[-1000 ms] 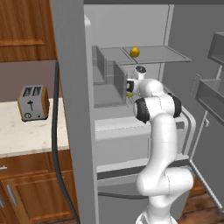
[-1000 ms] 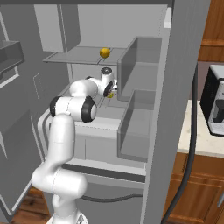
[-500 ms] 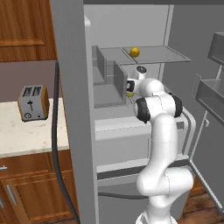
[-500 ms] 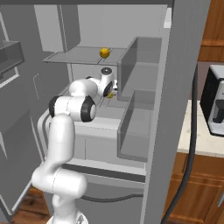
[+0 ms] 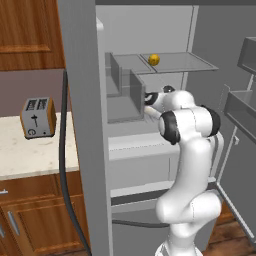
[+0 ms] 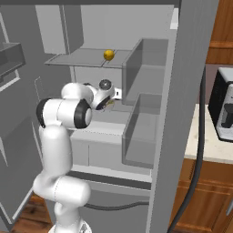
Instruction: Grab the lemons from the fridge, place them in the blender, close the lid, and turn on the blender to create a marinade.
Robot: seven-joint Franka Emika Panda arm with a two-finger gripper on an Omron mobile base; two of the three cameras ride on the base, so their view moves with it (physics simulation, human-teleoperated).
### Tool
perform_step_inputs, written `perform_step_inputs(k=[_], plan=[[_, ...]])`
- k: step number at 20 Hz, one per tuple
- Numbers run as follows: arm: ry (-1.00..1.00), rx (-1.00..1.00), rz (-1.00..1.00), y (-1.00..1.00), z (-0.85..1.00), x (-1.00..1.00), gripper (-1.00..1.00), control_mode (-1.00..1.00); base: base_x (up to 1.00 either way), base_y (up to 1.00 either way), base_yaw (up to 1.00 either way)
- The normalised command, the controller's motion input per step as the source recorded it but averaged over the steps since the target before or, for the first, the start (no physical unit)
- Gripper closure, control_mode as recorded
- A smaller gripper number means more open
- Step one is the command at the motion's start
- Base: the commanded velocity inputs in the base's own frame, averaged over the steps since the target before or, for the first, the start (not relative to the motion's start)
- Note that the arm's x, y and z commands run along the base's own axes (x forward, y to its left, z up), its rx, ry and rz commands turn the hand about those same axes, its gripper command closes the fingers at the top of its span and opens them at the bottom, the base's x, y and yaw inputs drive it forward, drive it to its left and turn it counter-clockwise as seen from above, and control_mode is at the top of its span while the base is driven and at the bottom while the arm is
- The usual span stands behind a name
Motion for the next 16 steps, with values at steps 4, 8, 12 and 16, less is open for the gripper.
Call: perform_step_inputs(k=[4,8,12,16], plan=[[-0.12,0.10,-0.03,0.00,0.72,-1.00,1.00,-1.00,0.00,0.00,0.00],[0.03,0.12,-0.05,-0.11,1.00,-1.00,1.00,-1.00,0.00,0.00,0.00],[0.27,0.13,-0.08,-0.13,1.00,-1.00,1.00,-1.00,0.00,0.00,0.00],[0.44,0.12,-0.08,-0.12,1.00,-0.90,1.00,-1.00,0.00,0.00,0.00]])
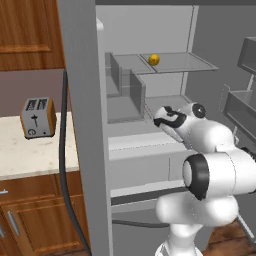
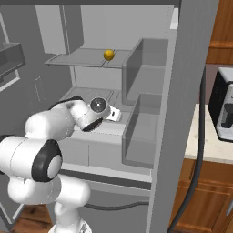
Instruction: Grab the lemons from the fridge, place them in the blender, close the lid, and turn on the blender to create a marinade.
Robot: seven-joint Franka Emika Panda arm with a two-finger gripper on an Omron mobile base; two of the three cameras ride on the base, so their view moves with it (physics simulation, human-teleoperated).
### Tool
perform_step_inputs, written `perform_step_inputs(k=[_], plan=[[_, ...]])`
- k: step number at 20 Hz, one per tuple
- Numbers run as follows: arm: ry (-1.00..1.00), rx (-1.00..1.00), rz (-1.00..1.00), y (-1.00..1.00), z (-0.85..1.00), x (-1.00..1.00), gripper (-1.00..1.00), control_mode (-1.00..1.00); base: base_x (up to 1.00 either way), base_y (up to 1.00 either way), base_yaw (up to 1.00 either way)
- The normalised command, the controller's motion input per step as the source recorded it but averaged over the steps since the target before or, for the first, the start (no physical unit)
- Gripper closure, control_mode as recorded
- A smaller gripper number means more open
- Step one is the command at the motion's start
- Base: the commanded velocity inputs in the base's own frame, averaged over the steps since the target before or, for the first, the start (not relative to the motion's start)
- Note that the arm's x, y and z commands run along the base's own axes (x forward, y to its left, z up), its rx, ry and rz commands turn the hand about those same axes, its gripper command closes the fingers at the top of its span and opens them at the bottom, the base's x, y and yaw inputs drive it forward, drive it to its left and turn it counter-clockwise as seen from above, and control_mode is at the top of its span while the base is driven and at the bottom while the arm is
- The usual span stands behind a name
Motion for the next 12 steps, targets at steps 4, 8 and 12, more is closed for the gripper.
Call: perform_step_inputs(k=[4,8,12], plan=[[0.52,0.12,-0.02,-0.01,1.00,-0.78,1.00,-1.00,0.00,0.00,0.00],[0.51,0.09,0.00,0.00,1.00,-0.56,1.00,-1.00,0.00,0.00,0.00],[0.25,0.03,0.00,0.19,0.50,-0.95,1.00,-1.00,0.00,0.00,0.00]])
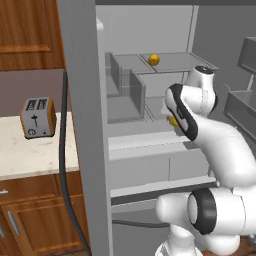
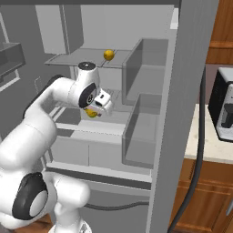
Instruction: Grab the lemons from the fridge, place them in the blender, close the lid, and turn on the blender to create a marinade.
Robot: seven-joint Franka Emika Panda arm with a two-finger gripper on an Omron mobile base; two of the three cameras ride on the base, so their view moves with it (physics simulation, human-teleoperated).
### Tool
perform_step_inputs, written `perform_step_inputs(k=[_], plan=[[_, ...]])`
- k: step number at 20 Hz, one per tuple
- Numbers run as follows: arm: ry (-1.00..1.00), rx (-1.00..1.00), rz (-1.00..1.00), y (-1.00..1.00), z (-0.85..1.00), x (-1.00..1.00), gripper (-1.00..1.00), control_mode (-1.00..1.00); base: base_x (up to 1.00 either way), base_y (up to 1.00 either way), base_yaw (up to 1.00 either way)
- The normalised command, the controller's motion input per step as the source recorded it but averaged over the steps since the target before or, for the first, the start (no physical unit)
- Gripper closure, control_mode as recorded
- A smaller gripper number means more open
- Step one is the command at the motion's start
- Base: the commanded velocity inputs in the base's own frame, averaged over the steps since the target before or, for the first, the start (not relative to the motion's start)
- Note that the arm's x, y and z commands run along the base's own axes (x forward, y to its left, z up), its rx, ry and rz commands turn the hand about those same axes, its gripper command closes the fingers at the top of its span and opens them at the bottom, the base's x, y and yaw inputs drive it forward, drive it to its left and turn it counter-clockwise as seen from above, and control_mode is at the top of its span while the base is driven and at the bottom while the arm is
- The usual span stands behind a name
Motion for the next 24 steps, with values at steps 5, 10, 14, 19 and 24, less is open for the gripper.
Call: perform_step_inputs(k=[5,10,14,19,24], plan=[[-0.02,0.00,0.00,0.18,-0.03,-1.00,1.00,-1.00,0.00,0.00,0.00],[-0.01,0.00,-0.01,0.24,0.17,-1.00,1.00,-1.00,0.00,0.00,0.00],[0.01,0.00,-0.01,0.29,-0.12,-0.72,1.00,-1.00,0.00,0.00,0.00],[0.00,0.01,-0.01,0.07,-0.15,-0.43,1.00,-1.00,0.00,0.00,0.00],[-0.11,0.00,-0.01,0.00,0.21,-0.33,1.00,-1.00,0.00,0.00,0.00]])
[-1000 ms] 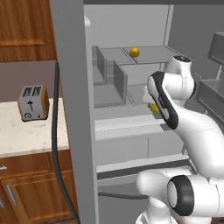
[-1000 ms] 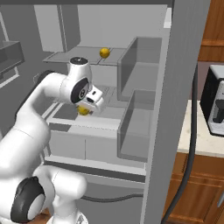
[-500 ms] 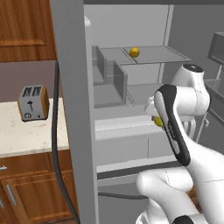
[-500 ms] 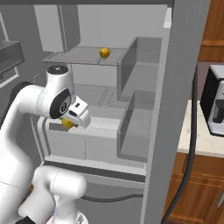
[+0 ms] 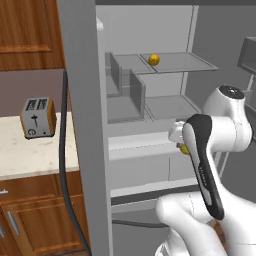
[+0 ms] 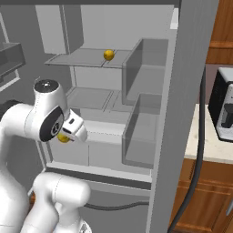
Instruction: Grab the lemons from the fridge, place them in the blender, close the lid, and turn on the blender to create a marinade.
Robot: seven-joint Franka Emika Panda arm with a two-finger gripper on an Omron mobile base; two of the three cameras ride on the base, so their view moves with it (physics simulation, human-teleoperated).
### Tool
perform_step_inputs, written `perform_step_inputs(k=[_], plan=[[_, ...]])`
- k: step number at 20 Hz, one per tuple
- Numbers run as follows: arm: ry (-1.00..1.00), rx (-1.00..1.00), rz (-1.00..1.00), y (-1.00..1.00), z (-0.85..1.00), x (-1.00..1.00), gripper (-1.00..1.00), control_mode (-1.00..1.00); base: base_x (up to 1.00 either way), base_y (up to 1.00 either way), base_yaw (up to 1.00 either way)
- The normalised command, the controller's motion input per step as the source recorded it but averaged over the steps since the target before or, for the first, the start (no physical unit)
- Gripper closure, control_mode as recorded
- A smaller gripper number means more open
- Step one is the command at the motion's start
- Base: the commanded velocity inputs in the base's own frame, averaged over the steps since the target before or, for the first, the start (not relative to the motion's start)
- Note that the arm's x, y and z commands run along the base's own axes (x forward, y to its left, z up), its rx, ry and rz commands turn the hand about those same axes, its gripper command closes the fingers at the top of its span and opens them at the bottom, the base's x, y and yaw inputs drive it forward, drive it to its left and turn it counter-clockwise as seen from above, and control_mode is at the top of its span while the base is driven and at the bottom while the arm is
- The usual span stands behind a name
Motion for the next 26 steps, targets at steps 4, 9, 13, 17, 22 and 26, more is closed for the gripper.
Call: perform_step_inputs(k=[4,9,13,17,22,26], plan=[[-0.08,0.03,0.00,0.00,0.11,-0.50,1.00,-1.00,0.00,0.00,0.00],[-0.26,0.01,0.00,0.03,0.00,-0.80,1.00,1.00,-0.20,0.07,0.00],[0.00,0.00,0.00,0.00,0.00,0.00,1.00,1.00,-0.90,0.55,-0.02],[0.00,0.00,0.00,0.00,0.00,0.00,1.00,1.00,-0.45,0.30,-0.25],[0.00,0.00,0.00,0.00,0.00,0.00,1.00,1.00,-0.46,0.03,-0.51],[0.00,0.00,0.00,0.00,0.00,0.00,1.00,1.00,-0.64,0.00,-0.81]])
